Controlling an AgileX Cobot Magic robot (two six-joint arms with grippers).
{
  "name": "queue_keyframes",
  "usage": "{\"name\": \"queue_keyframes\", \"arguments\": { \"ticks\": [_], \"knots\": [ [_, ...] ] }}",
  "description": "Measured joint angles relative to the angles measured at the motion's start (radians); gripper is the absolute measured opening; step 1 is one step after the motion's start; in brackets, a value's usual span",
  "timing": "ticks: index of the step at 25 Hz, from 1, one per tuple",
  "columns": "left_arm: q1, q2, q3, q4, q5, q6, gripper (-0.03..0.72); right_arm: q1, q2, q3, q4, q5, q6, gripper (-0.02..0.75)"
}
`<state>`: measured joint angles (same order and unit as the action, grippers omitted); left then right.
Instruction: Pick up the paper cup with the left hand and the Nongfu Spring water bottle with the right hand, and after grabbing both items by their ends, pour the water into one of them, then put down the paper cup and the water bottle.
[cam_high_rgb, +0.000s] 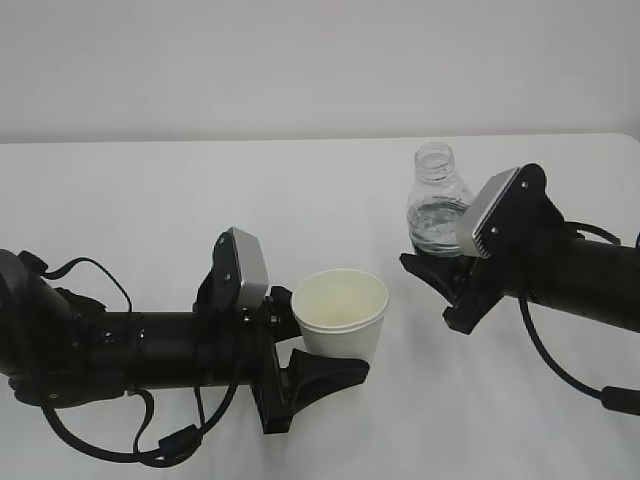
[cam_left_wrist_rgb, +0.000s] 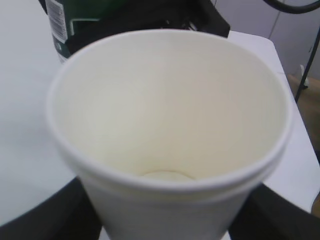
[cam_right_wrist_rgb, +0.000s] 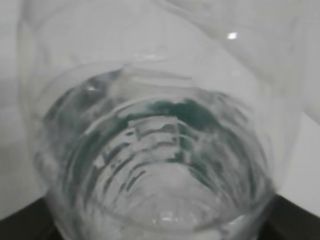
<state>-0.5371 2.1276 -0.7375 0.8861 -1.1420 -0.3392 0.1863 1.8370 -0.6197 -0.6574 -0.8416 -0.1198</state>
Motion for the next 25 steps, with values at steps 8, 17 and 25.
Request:
{"name": "queue_keyframes", "arguments": {
  "ticks": [8,17,25],
  "knots": [
    [0.0,0.0,0.0,0.0,0.0,0.0,0.483,0.0,0.0,-0.006,0.009,0.0,-0.099,0.491],
    [0.0,0.0,-0.002,0.004,0.0,0.016,0.483,0.0,0.0,-0.006,0.035,-0.022,-0.188,0.491],
    [0.0,0.0,-0.019,0.008,0.0,0.018,0.482,0.0,0.0,-0.028,0.055,-0.03,-0.208,0.491]
  ]
}}
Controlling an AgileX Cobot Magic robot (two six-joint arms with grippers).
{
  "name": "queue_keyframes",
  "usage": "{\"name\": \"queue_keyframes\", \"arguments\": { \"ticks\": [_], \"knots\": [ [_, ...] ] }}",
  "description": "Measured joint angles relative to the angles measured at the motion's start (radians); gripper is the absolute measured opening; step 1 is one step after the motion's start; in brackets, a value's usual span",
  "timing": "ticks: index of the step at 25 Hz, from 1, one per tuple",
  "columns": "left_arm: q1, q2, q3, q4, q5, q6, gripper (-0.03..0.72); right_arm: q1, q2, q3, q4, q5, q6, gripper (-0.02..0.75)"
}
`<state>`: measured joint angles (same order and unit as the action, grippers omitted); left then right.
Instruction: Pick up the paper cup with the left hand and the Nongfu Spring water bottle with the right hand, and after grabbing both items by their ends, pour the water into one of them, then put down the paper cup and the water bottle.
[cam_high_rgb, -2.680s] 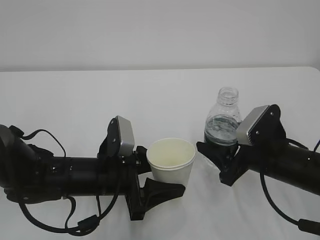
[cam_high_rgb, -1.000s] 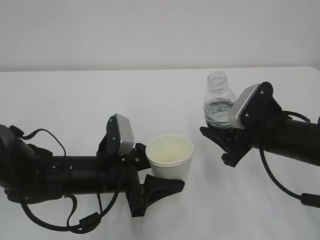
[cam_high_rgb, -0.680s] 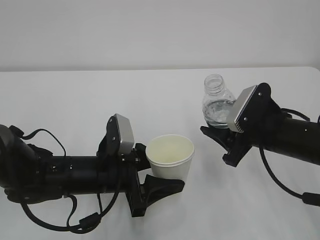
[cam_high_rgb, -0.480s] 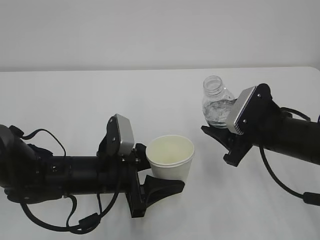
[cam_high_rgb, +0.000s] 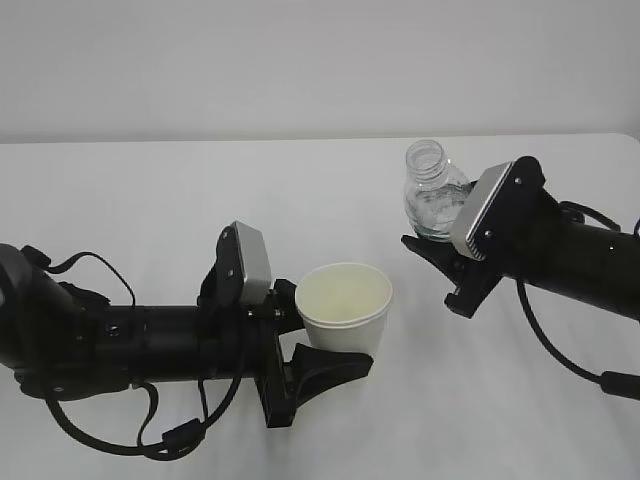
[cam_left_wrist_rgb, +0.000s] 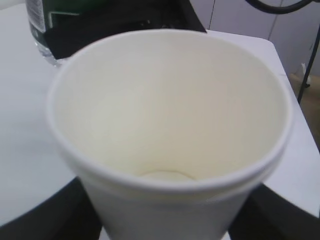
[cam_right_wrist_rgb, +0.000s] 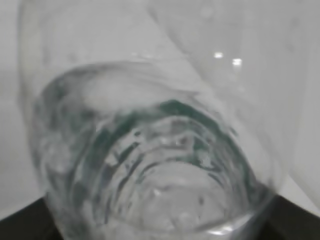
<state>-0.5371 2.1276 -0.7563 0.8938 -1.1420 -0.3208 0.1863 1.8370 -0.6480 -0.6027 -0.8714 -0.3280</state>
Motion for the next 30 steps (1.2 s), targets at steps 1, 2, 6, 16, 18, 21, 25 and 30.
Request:
{"name": "queue_keyframes", "arguments": {
  "ticks": [1,2,6,16,18,21,25,30],
  "knots": [
    [0.0,0.0,-0.002,0.0,0.0,0.0,0.482,0.0,0.0,-0.004,0.0,0.0,-0.002,0.491],
    [0.0,0.0,-0.002,0.0,0.0,0.002,0.482,0.0,0.0,-0.009,0.0,0.0,-0.002,0.491],
    [0.0,-0.001,-0.002,0.0,0.0,0.01,0.482,0.0,0.0,-0.027,0.0,0.0,-0.01,0.491],
    [0.0,-0.002,-0.009,-0.028,0.0,0.039,0.482,0.0,0.0,-0.044,0.0,0.0,-0.089,0.491],
    [0.0,-0.002,-0.017,-0.03,0.0,0.039,0.482,0.0,0.0,-0.049,0.002,0.0,-0.103,0.491],
    [0.0,-0.002,-0.019,-0.032,0.0,0.041,0.481,0.0,0.0,-0.052,0.008,-0.017,-0.134,0.491],
    [0.0,-0.002,-0.019,-0.032,-0.001,0.041,0.481,0.0,0.0,-0.052,0.031,-0.034,-0.184,0.491],
    [-0.013,-0.002,-0.019,-0.027,-0.001,0.041,0.481,0.0,0.0,-0.052,0.053,-0.037,-0.238,0.491]
  ]
}}
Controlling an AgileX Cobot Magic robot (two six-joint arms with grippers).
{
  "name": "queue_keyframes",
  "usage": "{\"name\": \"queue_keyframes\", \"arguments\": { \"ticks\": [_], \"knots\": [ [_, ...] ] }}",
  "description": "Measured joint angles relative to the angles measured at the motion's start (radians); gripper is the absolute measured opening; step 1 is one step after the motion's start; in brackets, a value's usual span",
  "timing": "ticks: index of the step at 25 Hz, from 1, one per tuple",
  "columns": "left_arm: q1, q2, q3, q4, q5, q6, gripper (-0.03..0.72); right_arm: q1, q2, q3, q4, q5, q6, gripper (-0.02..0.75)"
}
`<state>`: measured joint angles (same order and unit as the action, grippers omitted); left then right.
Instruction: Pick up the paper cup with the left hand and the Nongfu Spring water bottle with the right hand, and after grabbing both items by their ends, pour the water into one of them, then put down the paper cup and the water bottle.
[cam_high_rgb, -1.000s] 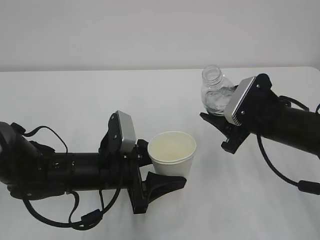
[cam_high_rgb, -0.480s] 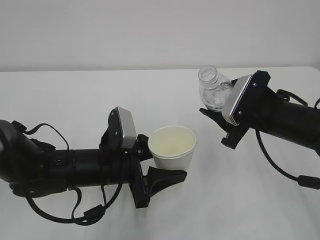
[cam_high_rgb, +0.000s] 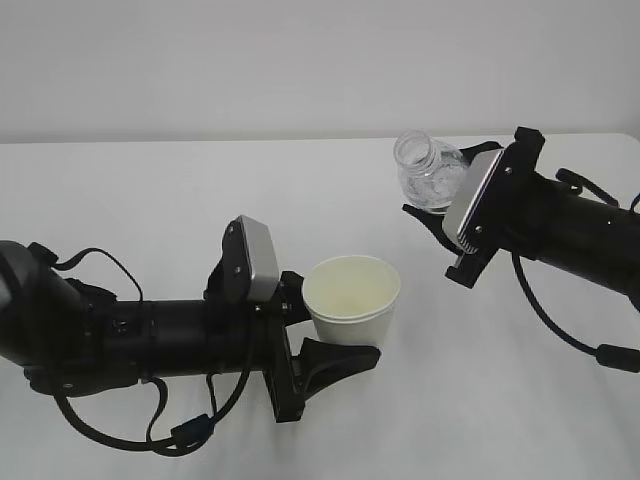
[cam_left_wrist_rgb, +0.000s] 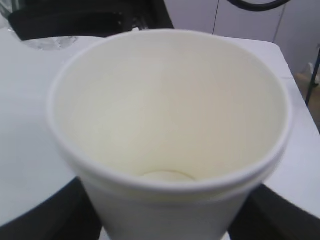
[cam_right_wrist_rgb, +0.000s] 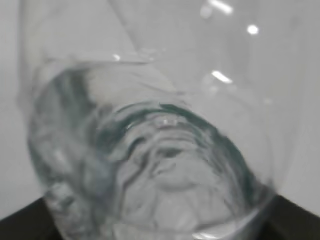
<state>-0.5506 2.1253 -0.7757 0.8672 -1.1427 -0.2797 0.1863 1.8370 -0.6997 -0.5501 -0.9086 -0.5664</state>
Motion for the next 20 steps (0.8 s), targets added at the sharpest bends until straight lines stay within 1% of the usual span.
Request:
{"name": "queue_keyframes", "arguments": {
  "ticks": [7,12,20],
  "knots": [
    [-0.009,0.0,0.0,0.005,0.0,0.0,0.48,0.0,0.0,0.0,0.003,-0.002,-0.067,0.491],
    [-0.009,0.0,0.0,0.002,0.0,0.012,0.48,0.0,0.0,0.0,0.003,-0.049,-0.102,0.491],
    [-0.009,0.0,0.0,-0.007,0.0,0.024,0.48,0.0,0.0,0.0,0.003,-0.068,-0.175,0.491]
  ]
}}
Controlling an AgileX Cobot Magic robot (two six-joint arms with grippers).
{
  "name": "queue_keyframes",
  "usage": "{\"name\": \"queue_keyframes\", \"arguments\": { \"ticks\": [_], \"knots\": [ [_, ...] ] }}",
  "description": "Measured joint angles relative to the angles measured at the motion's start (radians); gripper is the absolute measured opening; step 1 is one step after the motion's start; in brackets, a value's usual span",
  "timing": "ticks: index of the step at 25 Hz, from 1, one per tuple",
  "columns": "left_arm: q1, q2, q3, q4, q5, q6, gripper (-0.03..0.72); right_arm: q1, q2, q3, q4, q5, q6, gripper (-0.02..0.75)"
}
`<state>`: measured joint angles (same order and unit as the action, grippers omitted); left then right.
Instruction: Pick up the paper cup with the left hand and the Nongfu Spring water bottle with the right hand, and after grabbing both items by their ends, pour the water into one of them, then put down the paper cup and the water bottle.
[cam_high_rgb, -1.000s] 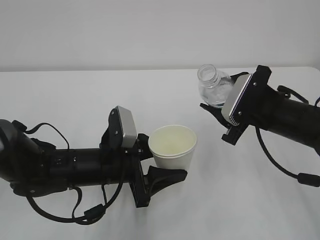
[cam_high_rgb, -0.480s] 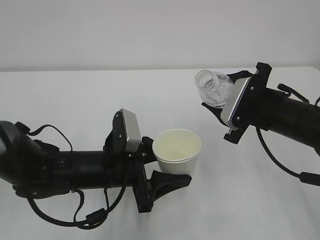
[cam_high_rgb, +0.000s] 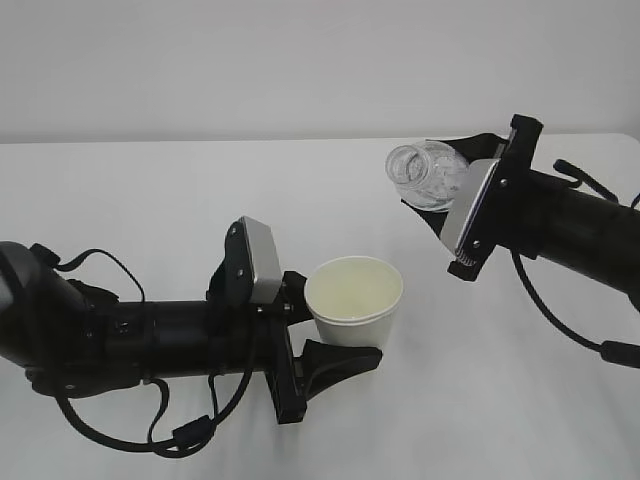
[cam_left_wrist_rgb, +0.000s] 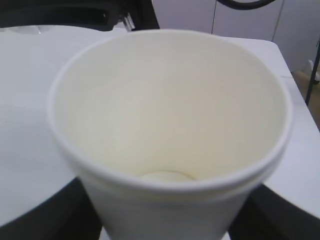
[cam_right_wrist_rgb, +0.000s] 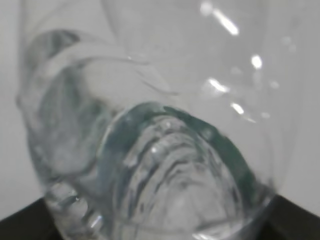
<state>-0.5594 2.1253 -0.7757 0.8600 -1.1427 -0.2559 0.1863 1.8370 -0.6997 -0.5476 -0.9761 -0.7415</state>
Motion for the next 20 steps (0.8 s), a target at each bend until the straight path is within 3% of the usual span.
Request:
{"name": "queue_keyframes", "arguments": {
  "ticks": [20],
  "knots": [
    [-0.026,0.0,0.0,0.01,0.0,0.002,0.48,0.0,0.0,0.0,0.0,-0.028,-0.146,0.491]
  ]
}}
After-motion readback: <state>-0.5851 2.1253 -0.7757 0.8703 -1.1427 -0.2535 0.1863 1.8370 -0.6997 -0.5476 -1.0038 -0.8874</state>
